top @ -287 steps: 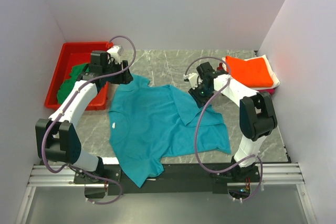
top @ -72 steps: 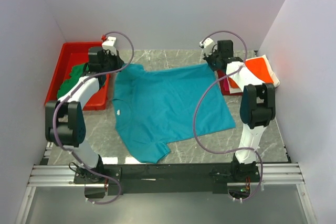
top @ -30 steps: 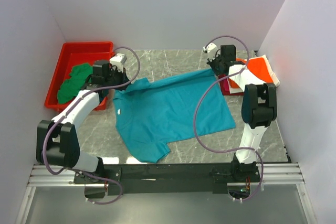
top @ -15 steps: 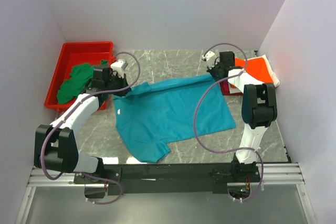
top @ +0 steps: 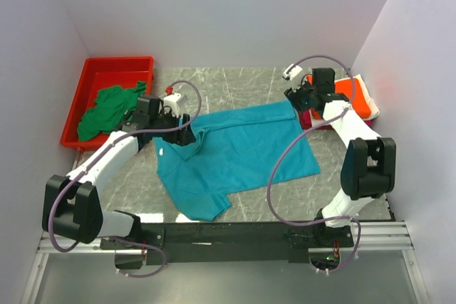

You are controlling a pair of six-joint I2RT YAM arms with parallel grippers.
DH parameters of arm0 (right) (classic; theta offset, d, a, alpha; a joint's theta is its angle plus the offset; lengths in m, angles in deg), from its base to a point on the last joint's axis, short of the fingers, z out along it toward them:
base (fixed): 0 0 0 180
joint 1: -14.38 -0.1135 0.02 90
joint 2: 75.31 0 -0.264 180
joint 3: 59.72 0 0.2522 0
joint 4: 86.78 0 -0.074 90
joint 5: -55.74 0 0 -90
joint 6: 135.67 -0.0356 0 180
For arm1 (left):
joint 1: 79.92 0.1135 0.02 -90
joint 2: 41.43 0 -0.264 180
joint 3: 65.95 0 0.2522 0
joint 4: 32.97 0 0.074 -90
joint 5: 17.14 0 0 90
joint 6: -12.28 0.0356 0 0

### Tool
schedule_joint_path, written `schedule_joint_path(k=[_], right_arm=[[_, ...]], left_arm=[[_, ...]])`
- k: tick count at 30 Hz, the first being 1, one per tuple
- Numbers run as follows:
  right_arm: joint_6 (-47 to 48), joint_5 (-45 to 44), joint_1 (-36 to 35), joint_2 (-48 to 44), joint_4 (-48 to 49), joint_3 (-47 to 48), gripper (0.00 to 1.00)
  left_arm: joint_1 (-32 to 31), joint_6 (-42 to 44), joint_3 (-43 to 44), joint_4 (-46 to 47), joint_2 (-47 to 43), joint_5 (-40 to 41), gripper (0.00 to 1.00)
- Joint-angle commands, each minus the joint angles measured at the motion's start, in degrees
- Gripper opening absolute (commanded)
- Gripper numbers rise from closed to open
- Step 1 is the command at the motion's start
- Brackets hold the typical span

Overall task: Fold and stack the t-shirts
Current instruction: Fold the tshirt

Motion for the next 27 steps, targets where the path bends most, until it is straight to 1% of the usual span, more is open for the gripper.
schedule_joint_path(k=[1, 2, 3, 4, 5, 7, 8, 9, 12, 13, 15, 19, 21, 25, 27], right_arm=[[-2.28, 9.61, 0.21, -2.82, -5.08, 0.06, 0.56], [-2.46, 10.84, 0.13, -3.00, -5.87, -0.03, 0.56], [-2.55, 12.07, 0.04, -3.35, -7.10, -0.20, 0.57], [-2.81, 14.00, -0.14, -3.61, -7.37, -0.46, 0.57], [-3.07, 14.54, -0.14, -4.14, -7.55, -0.90, 0.57], [-3.43, 15.25, -0.22, -4.67, -7.46, -1.96, 0.57], [-3.34, 15.34, -0.23, -4.84, -7.55, -2.14, 0.57], [-3.17, 15.34, -0.14, -5.19, -7.63, -2.57, 0.57], [-2.99, 15.25, -0.14, -5.72, -7.90, -3.10, 0.57], [-3.08, 15.34, -0.14, -5.81, -7.73, -3.19, 0.58], [-3.42, 15.86, -0.14, -5.99, -7.46, -3.63, 0.58], [-3.78, 16.22, -0.14, -6.07, -7.28, -3.72, 0.58], [-3.69, 16.13, -0.14, -6.07, -7.55, -3.72, 0.58], [-3.43, 15.78, -0.05, -6.43, -7.64, -4.07, 0.58], [-3.17, 15.52, 0.04, -6.78, -7.81, -4.25, 0.58]], left_arm=[[0.21, -1.31, 7.88, 0.44, 5.03, 5.03, 0.69], [0.21, -1.22, 9.92, -0.96, 7.59, 5.03, 0.69], [0.21, -1.39, 11.85, -2.11, 10.14, 4.68, 0.65], [0.13, -1.48, 14.83, -3.34, 14.87, 4.42, 0.62], [-0.05, -1.57, 16.16, -3.87, 17.00, 4.07, 0.54], [-0.49, -1.66, 19.67, -4.93, 22.53, 4.32, 0.42], [-0.66, -1.75, 20.65, -5.11, 24.04, 4.85, 0.34], [-0.75, -2.27, 21.62, -5.46, 25.36, 5.90, 0.19], [-1.81, -2.54, 23.91, -5.64, 28.45, 12.31, 0.02], [-2.50, -2.36, 24.09, -5.55, 29.32, 14.15, 0.01], [-3.04, -1.75, 25.13, -6.07, 30.55, 14.26, 0.01], [-5.40, -0.52, 26.11, -6.25, 34.07, 11.01, 0.02], [-6.37, -0.52, 26.46, -5.90, 35.13, 10.92, 0.02], [-7.96, -0.96, 26.46, -5.11, 37.23, 9.69, 0.05], [-8.57, -0.43, 26.72, -5.37, 37.59, 8.29, 0.08]])
